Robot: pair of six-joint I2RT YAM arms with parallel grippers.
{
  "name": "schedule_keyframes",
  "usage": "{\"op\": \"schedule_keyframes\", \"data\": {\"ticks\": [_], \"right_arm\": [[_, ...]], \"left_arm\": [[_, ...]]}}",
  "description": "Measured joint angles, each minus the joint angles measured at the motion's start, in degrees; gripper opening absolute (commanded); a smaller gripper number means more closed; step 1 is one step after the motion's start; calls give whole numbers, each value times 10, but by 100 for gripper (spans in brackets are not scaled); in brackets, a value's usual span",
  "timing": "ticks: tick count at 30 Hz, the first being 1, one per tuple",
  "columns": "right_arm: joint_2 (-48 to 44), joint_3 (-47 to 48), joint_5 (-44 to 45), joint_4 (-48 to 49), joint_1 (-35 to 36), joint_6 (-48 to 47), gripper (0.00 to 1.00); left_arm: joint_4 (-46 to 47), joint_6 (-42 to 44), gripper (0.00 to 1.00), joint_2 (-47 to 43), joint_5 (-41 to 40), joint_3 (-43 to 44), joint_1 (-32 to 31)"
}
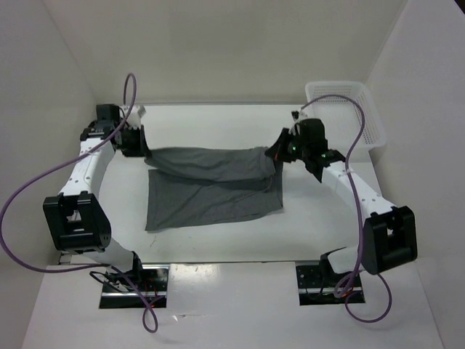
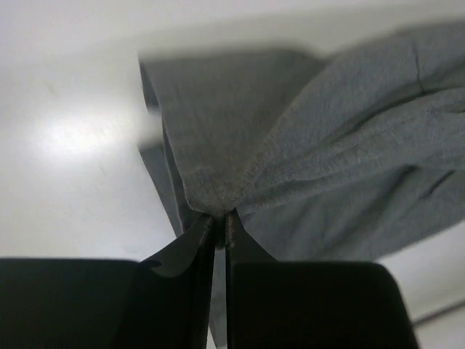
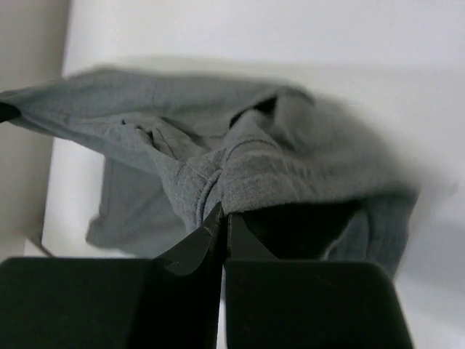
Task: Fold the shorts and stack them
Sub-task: Fold the shorts
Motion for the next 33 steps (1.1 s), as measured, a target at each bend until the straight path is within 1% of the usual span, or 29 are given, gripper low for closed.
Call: {"op": "schedule_keyframes", "data": {"ticks": [4, 7, 9, 10, 11, 14, 16, 19, 20, 23, 24, 28, 29, 30, 31, 32, 33], "right_arm": [[-31, -113, -19, -24, 0, 20, 0], [-46, -153, -12, -61, -1, 31, 0], [-74, -167, -8, -79, -5, 35, 0], [-91, -168, -6, -85, -7, 37, 0], [-107, -168, -6, -86, -9, 39, 0], [-137, -168, -6, -90, -11, 43, 0], [-139, -165, -6, -104, -12, 45, 0], [-139, -162, -6, -139, -14, 47, 0], [-139, -159, -6, -152, -14, 49, 0], [-139, -144, -12, -193, -14, 56, 0], [-139, -141, -15, -205, -14, 58, 0], [-138, -137, -15, -268, -15, 62, 0], [-137, -137, -10, -284, -15, 62, 3], [-137, -137, -4, -300, -15, 63, 21], [-136, -137, 0, -311, -15, 67, 24], [-135, -137, 4, -322, -16, 66, 28], [-132, -137, 7, -329, -16, 68, 36]], "left_arm": [[-87, 0, 0, -1, -2, -95, 0], [-151, 0, 0, -3, -18, -120, 0], [-177, 0, 1, -9, -33, -126, 0], [-187, 0, 1, -13, -38, -127, 1], [-196, 0, 4, -19, -42, -127, 1], [-220, 0, 6, -36, -50, -127, 3], [-240, 0, 6, -45, -57, -124, 3], [-278, -1, 11, -54, -66, -104, 3], [-292, 0, 11, -58, -66, -94, 1], [-315, -1, 12, -79, -76, -89, -21], [-321, 0, 14, -87, -84, -94, -35], [-341, 0, 21, -107, -107, -147, -93], [-348, 0, 23, -107, -110, -156, -103], [-351, 0, 26, -106, -113, -162, -110], [-356, 0, 32, -106, -119, -165, -118], [-357, -1, 34, -106, -124, -165, -125], [-358, 0, 35, -105, -129, -165, -131]]}}
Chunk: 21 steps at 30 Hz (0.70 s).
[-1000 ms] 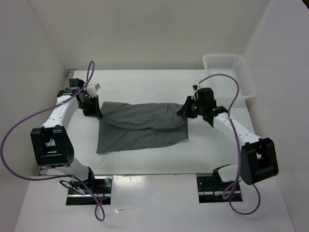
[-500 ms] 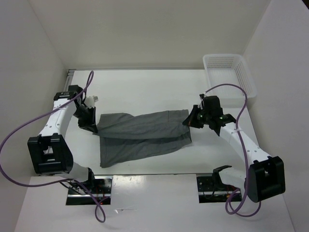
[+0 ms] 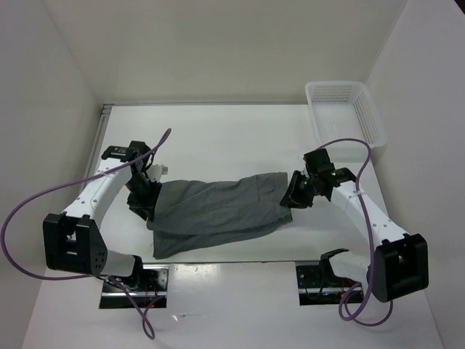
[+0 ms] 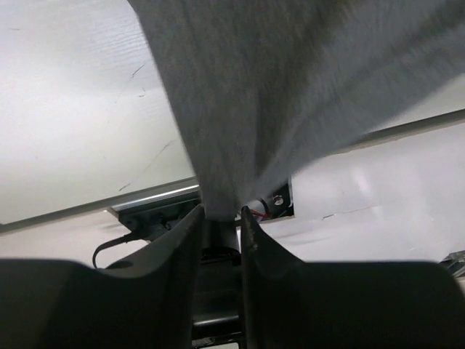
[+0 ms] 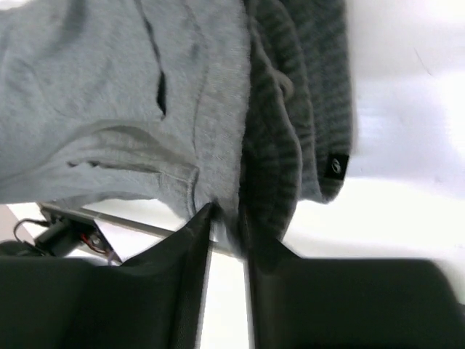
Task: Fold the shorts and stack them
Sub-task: Fold the shorts
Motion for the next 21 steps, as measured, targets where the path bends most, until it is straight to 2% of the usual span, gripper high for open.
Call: {"op": "schedule_keyframes", "data": {"ticks": [1, 4, 8, 12, 15, 16, 19, 21], "right_arm": [[3, 0, 2, -7, 0, 2, 38], [9, 2, 15, -29, -1, 3, 41], [5, 40, 60, -88, -1, 5, 39], [-8, 125, 122, -117, 6, 2, 26], [3, 163, 141, -92, 47, 3, 17], [20, 167, 141, -75, 70, 5, 9], [93, 164, 114, -12, 123, 13, 0], [174, 160, 92, 34, 144, 17, 0]], "left_arm": [[-1, 0, 41, 1, -5, 0, -5], [-2, 0, 45, 4, -17, 0, -14], [-3, 0, 45, 4, -30, 0, -16], [14, 0, 45, 13, -64, 0, -16], [48, 0, 45, 57, -82, 15, -17], [61, 0, 45, 77, -82, 21, -18], [109, 0, 45, 141, -82, 32, -36], [139, 0, 45, 176, -82, 32, -57]]}}
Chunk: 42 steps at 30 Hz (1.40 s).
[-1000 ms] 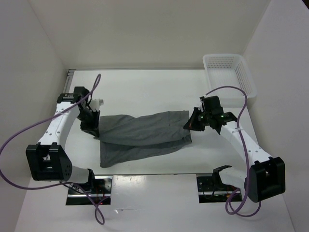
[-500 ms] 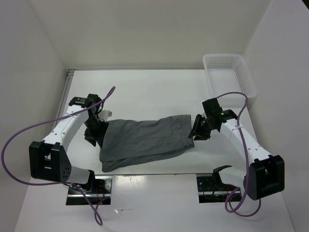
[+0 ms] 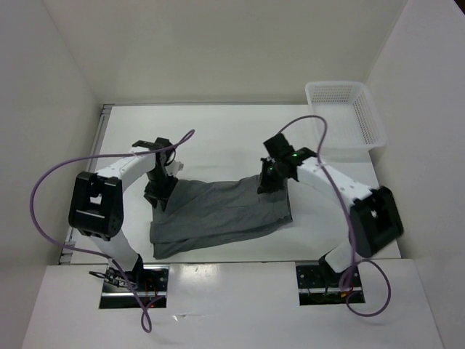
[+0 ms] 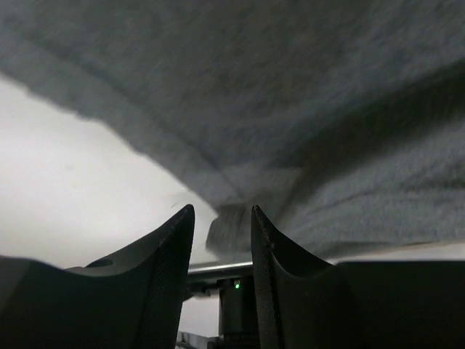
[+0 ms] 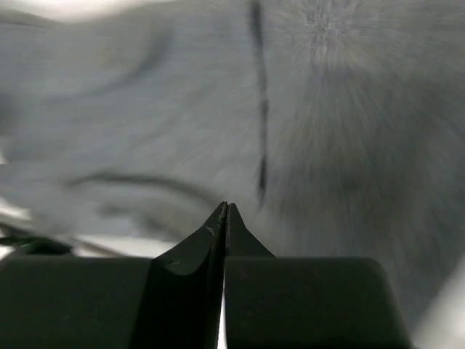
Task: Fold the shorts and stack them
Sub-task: Fold the shorts
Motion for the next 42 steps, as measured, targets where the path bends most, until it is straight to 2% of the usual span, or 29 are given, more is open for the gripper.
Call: {"op": "schedule_keyframes", "data": {"ticks": [4, 9, 13, 17, 21, 23, 26, 31, 37, 42], "right_arm": [[132, -29, -9, 37, 11, 3, 0], [180, -20, -5, 33, 11, 5, 0], [228, 41, -5, 6, 8, 3, 0], [285, 122, 0, 5, -5, 3, 0], [361, 245, 27, 31, -30, -6, 0], [402, 313, 41, 45, -41, -16, 0], [447, 402, 50, 66, -52, -33, 5], [434, 431, 33, 98, -61, -55, 24], [331, 346, 13, 142, -66, -58, 28], [268, 293, -16, 170, -94, -53, 36]], "left_arm": [[45, 0, 44, 21, -6, -23, -27], [89, 0, 44, 60, -36, -47, -26], [66, 0, 42, 92, -43, -15, -19], [33, 0, 41, 150, -56, 59, 0], [16, 2, 41, 226, -78, 192, 24], [42, 2, 42, 262, -87, 275, 33], [119, 0, 44, 296, -89, 372, 42], [167, 0, 46, 272, -67, 422, 48], [173, 0, 48, 178, -36, 356, 54], [165, 0, 48, 201, -11, 374, 101]]}}
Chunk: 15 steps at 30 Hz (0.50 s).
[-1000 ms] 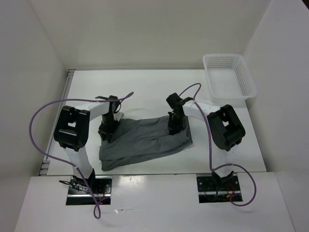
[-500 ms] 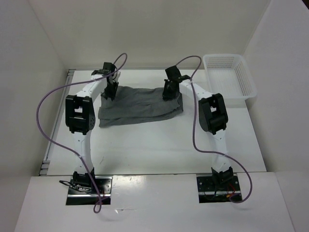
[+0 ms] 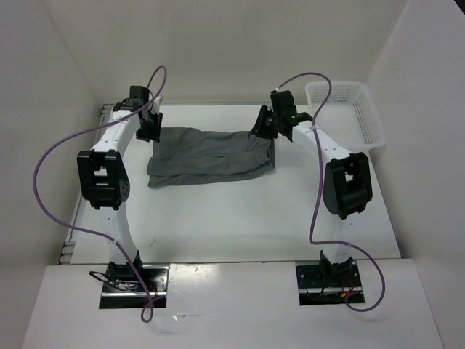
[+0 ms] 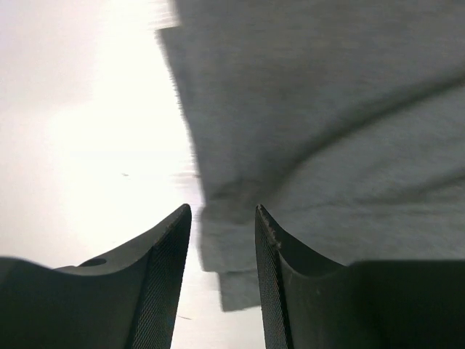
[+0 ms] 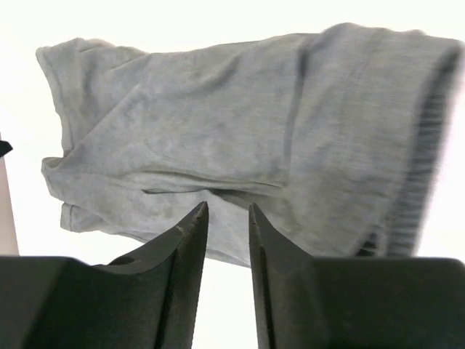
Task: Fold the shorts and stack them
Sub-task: Fold the shorts
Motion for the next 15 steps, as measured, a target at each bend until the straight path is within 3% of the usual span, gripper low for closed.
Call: {"op": "schedule_keyframes", "data": {"ticks": [4, 8, 15], "right_arm": [[-20, -55, -10, 12, -29, -3, 43], [-29, -99, -9, 12, -40, -9, 52], [-40, -137, -12, 19, -49, -15, 54]], "left_arm": [[-5, 0, 48, 22, 29, 3, 49], [-5, 0, 50, 26, 62, 1, 56], [0, 0, 51, 29, 105, -10, 61]]}}
